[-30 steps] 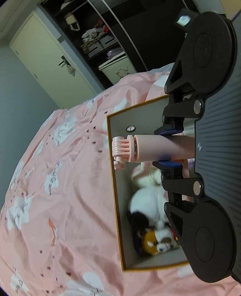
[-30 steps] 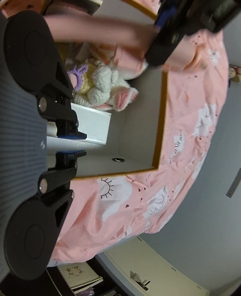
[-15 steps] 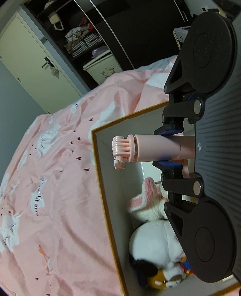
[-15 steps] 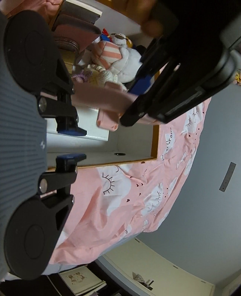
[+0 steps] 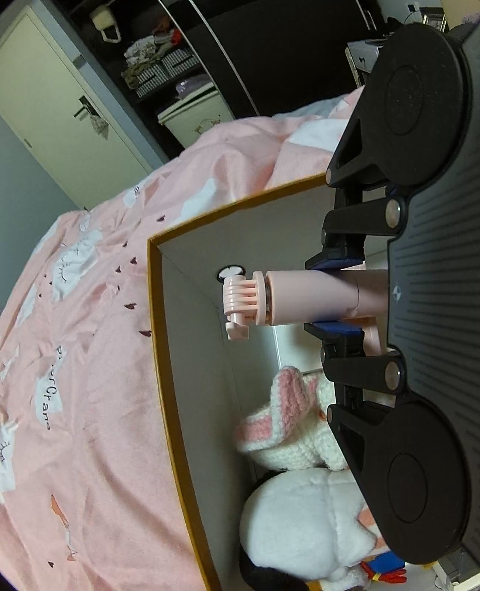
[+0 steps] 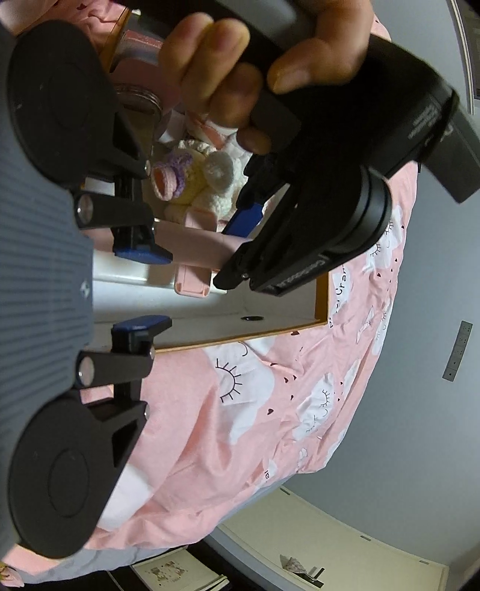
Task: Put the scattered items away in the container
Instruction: 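Lower the white box into the shoebox and open the right gripper while the left lowers the selfie stick, then release the selfie stick in the shoebox and withdraw both grippers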
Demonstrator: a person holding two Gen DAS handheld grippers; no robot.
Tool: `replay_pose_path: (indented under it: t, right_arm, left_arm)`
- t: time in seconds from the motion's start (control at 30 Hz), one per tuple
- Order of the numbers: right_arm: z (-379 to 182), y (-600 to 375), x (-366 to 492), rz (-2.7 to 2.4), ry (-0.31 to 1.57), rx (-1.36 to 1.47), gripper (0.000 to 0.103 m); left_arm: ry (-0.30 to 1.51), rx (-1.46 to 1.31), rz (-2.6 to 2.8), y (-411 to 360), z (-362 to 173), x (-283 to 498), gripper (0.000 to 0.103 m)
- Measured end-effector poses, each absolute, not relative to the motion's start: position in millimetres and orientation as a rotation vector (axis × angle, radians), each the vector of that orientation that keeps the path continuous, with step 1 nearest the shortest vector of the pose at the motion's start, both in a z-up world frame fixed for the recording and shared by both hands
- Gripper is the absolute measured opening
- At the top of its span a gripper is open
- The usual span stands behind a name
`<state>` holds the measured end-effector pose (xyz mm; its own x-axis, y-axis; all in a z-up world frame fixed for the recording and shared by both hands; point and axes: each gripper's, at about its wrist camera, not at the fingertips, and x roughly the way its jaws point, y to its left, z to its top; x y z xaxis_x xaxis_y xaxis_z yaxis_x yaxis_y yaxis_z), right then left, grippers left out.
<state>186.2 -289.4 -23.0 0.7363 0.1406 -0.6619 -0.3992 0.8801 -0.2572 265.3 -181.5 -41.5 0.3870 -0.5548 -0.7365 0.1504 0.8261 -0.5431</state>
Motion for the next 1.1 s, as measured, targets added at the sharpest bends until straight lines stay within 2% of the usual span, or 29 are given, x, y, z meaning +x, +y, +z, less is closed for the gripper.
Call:
replay_pose_path:
  t: [0.17, 0.23, 0.33, 0.43, 0.57, 0.7, 0.93, 1.1]
  right_arm:
    - [-20, -293, 180, 0.290, 0.675, -0.375, 0.042]
    - [-19, -295, 176, 0.282, 0.670, -0.367, 0.042]
    - [-15, -299, 170, 0.278, 0.662, -0.342, 0.043]
    - [-12, -301, 165, 0.279, 0.656, -0.314, 0.050]
    - [-5, -304, 157, 0.292, 0.637, -0.256, 0.065]
    - [6, -305, 144, 0.309, 0.597, -0.203, 0.074]
    - [25, -301, 120, 0.349, 0.514, -0.133, 0.083]
    - [38, -298, 101, 0.353, 0.456, -0.102, 0.089]
  left_arm:
    - [1.090, -0.390, -0.463, -185, -36, 265, 0.033]
    - [1.085, -0.376, -0.448, -186, -32, 264, 0.037]
    - [1.068, -0.363, -0.445, -185, -23, 257, 0.051]
    - [1.020, -0.316, -0.446, -184, -7, 245, 0.055]
    - [0.940, -0.258, -0.430, -176, 19, 222, 0.066]
    - [0.826, -0.192, -0.392, -162, 47, 192, 0.076]
    - [0.635, -0.074, -0.337, -141, 83, 135, 0.087]
    - [0.528, 0.015, -0.300, -128, 93, 98, 0.088]
